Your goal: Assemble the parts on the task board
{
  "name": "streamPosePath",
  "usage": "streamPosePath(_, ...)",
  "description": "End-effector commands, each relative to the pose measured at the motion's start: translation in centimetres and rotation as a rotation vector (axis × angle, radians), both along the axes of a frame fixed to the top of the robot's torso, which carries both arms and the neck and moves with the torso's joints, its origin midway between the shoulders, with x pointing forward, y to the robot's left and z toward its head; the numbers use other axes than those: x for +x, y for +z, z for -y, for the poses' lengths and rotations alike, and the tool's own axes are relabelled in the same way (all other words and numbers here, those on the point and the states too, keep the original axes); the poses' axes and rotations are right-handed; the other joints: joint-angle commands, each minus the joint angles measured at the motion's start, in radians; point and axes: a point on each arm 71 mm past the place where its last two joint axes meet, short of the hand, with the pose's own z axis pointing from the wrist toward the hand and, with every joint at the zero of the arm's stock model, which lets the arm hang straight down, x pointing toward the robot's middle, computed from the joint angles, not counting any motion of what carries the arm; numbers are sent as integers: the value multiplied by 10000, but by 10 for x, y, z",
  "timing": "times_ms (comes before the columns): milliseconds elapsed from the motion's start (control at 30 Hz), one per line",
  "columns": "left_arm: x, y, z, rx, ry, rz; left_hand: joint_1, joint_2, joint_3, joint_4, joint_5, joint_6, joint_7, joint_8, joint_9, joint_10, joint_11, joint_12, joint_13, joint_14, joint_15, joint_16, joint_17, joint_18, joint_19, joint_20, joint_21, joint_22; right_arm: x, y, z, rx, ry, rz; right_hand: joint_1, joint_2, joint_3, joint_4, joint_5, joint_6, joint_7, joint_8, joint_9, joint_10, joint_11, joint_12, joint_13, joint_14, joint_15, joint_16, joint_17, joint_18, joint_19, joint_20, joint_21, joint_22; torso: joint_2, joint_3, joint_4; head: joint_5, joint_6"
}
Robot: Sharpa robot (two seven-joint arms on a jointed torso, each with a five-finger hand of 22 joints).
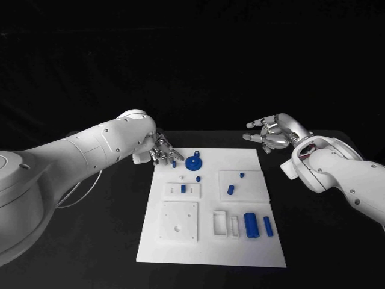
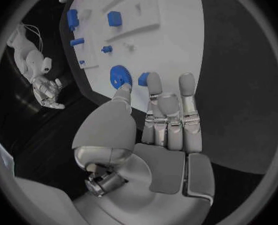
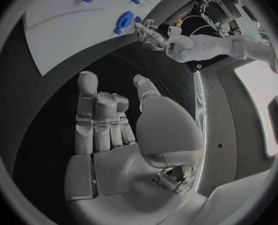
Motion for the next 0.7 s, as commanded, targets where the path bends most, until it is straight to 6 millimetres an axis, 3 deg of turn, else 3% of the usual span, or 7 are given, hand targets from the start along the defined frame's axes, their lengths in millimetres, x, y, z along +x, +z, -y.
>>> streamPosePath(33,-1,-1,0,53,-150,-157,-57,42,-32,6,-82,21,-32,-41,14,386,-4,-30,10,-49,12,57,-19,-155,-66,21,63,170,0,0,-1,-94,117,-5,-63,-40,-23,57,22,-59,-2,-19,-15,-43,-12,37,-11,12,10,9,3,116,419,41,46,-7,11,-8,11,-8,17)
streamPosePath(567,-2,-2,1,111,-250,-346,-58,33,49,85,-165,62,-45,-60,91,401,-11,-2,22,-35,15,78,-27,-149,-61,26,71,171,1,-1,-2,-85,128,-22,-31,-42,-39,86,22,-65,-1,-19,-16,-39,-12,48,-5,13,10,8,4,118,417,41,51,-11,27,-19,35,-23,8)
streamPosePath(700,-2,-3,-1,125,-267,-411,33,182,20,-63,45,96,-54,-85,109,398,-14,16,23,-42,16,98,-22,-141,-67,33,86,175,1,-1,-2,-88,125,-27,-31,-42,-39,86,22,-65,-1,-19,-16,-39,-12,48,-5,13,10,8,4,118,417,41,51,-11,37,-18,42,-32,0)
